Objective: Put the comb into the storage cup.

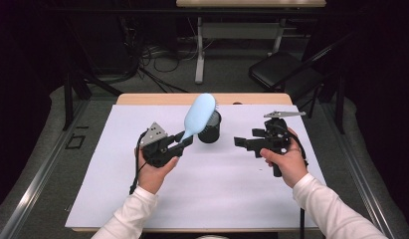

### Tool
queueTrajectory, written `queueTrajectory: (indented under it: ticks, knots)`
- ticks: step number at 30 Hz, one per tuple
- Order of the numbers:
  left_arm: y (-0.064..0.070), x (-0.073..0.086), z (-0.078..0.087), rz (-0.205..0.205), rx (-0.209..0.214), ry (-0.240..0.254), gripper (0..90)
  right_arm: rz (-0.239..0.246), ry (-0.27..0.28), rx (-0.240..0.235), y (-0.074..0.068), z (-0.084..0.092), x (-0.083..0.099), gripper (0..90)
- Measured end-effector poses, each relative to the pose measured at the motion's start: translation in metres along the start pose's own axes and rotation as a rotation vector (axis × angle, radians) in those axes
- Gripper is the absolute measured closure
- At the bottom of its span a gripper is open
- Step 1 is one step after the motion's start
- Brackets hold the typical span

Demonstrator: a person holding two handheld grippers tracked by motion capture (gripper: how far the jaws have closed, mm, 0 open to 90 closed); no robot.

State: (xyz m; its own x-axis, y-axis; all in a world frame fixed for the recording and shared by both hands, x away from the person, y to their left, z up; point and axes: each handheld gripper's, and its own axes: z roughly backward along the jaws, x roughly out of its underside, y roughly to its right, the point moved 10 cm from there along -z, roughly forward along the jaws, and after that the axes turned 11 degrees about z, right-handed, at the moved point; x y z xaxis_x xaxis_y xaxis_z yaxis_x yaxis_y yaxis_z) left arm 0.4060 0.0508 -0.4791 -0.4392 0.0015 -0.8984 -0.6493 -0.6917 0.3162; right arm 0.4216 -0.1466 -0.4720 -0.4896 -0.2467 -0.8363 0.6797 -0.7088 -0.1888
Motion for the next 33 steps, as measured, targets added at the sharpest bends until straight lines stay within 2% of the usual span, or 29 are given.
queueTrajectory:
  ticks: [6,13,22,26,33]
  knots:
    - [-0.001,0.000,0.000,0.003,0.003,0.004,69.4,-0.043,-0.008,-0.029,-0.003,-0.004,-0.010,9.7]
    - [-0.001,0.002,-0.001,0.007,0.001,0.000,69.4,-0.075,-0.015,-0.028,0.001,-0.010,-0.019,9.7]
    - [-0.002,0.003,-0.003,0.003,-0.001,-0.007,69.4,-0.176,-0.019,-0.054,0.000,-0.013,-0.034,9.7]
    - [-0.003,0.003,-0.004,0.003,-0.001,-0.006,69.4,-0.194,-0.014,-0.054,0.000,-0.015,-0.040,9.7]
    - [-0.002,0.005,-0.004,0.003,0.002,-0.012,69.4,-0.220,-0.003,-0.081,-0.006,-0.018,-0.047,9.7]
